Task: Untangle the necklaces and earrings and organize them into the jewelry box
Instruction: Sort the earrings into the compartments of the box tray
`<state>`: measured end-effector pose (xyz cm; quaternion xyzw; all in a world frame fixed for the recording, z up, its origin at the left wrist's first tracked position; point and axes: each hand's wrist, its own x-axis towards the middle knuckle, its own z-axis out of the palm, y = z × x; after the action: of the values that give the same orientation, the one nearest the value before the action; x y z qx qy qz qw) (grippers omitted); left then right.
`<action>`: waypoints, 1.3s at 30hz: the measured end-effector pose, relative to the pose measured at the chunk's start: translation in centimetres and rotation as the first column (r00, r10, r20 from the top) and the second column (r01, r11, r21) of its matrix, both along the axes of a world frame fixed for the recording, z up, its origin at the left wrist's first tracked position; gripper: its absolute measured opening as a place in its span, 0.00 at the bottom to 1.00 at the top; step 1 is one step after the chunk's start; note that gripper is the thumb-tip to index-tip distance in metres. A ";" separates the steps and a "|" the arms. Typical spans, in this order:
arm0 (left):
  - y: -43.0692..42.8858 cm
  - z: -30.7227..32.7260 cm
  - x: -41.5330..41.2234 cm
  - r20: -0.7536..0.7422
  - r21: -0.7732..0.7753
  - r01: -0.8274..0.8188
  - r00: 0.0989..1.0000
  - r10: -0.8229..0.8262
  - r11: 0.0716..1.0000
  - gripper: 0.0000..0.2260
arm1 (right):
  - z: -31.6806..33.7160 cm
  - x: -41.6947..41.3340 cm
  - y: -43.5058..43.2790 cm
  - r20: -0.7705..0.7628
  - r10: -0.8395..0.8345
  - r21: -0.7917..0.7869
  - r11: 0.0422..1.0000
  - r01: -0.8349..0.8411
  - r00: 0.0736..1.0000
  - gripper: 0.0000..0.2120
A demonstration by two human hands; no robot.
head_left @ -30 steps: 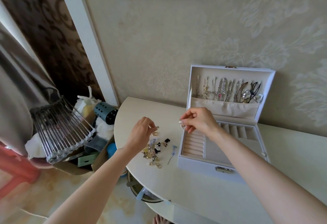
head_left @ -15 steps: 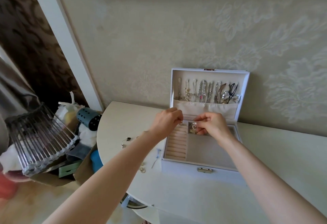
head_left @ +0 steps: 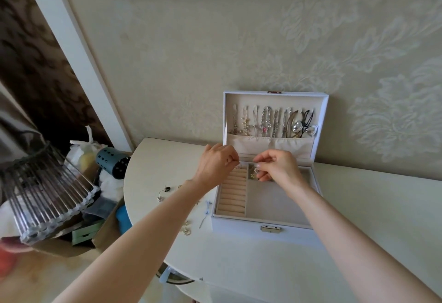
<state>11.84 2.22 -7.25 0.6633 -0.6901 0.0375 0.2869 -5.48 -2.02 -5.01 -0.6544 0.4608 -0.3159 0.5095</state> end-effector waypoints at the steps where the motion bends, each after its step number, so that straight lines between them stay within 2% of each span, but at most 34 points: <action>1: 0.1 0.1 -0.2 -0.101 -0.006 -0.014 0.995 0.013 1.000 0.02 | 0.0 0.3 0.1 0.007 0.006 -0.003 1.000 -0.006 1.000 0.06; 3: 0.3 0.3 -0.6 -0.297 -0.017 -0.065 0.953 0.057 0.998 0.02 | -0.1 1.1 0.4 0.017 0.028 0.001 1.000 -0.028 0.999 0.05; 5: 0.5 0.4 -1.0 -0.427 0.023 -0.096 0.899 0.097 0.995 0.03 | -0.3 1.8 0.6 0.008 0.056 -0.012 0.998 -0.056 0.998 0.06; 8: 0.9 0.2 -1.3 -0.488 0.054 -0.123 0.863 0.134 0.991 0.04 | -0.8 2.6 0.5 -0.006 0.037 -0.065 0.997 -0.037 0.999 0.05; 10: 0.9 -0.3 -1.3 -0.450 0.050 -0.153 0.879 0.159 0.987 0.03 | -1.0 2.9 0.3 -0.019 -0.004 -0.113 0.994 0.002 1.000 0.04; 12: 0.9 -0.7 -0.9 -0.330 0.055 -0.178 0.925 0.186 0.982 0.04 | -1.4 3.0 -0.1 -0.095 -0.012 -0.208 0.978 -0.008 0.995 0.03; 14: 1.2 -1.1 -0.1 -0.195 0.014 -0.177 0.965 0.176 0.984 0.04 | -1.6 3.0 -0.3 -0.242 0.030 -0.319 0.941 -0.109 0.970 0.03; 15: 1.4 -1.3 0.4 -0.176 -0.022 -0.177 0.970 0.171 0.984 0.04 | -1.7 3.1 -0.4 -0.320 0.051 -0.360 0.917 -0.171 0.946 0.03; 19: 3.2 -1.5 2.5 -0.284 -0.171 -0.304 0.926 0.249 0.937 0.01 | -1.4 3.5 -0.8 -0.544 0.088 -0.435 0.821 -0.370 0.834 0.06; 21: 4.0 -2.1 3.7 -0.272 -0.152 -0.390 0.900 0.341 0.908 0.02 | -1.2 3.8 -1.2 -0.630 0.071 -0.450 0.778 -0.439 0.773 0.07; 25: 5.6 -3.2 6.5 -0.196 0.022 -0.517 0.837 0.511 0.855 0.04 | -1.1 4.7 -1.0 -0.729 0.035 -0.447 0.732 -0.514 0.684 0.08; 31: 8.1 -3.9 8.6 -0.079 0.188 -0.564 0.807 0.585 0.804 0.02 | -2.0 4.8 -0.4 -0.716 -0.005 -0.505 0.695 -0.513 0.698 0.07; 34: 9.0 -3.8 8.4 -0.109 0.252 -0.487 0.845 0.524 0.837 0.03 | -2.2 4.6 -0.3 -0.724 -0.009 -0.503 0.691 -0.519 0.689 0.09; 37: 9.7 -3.2 7.8 -0.168 0.324 -0.317 0.908 0.384 0.892 0.07 | -1.7 4.4 0.1 -0.631 -0.009 -0.527 0.738 -0.421 0.775 0.10; 39: 10.0 -3.0 7.4 -0.077 0.383 -0.263 0.946 0.314 0.886 0.08 | -1.1 4.2 0.4 -0.524 0.024 -0.512 0.790 -0.338 0.851 0.08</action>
<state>19.21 12.24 -10.29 0.8014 -0.5570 -0.0958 0.1955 -1.29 -1.59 -6.15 -0.8795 0.3869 -0.2131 0.1769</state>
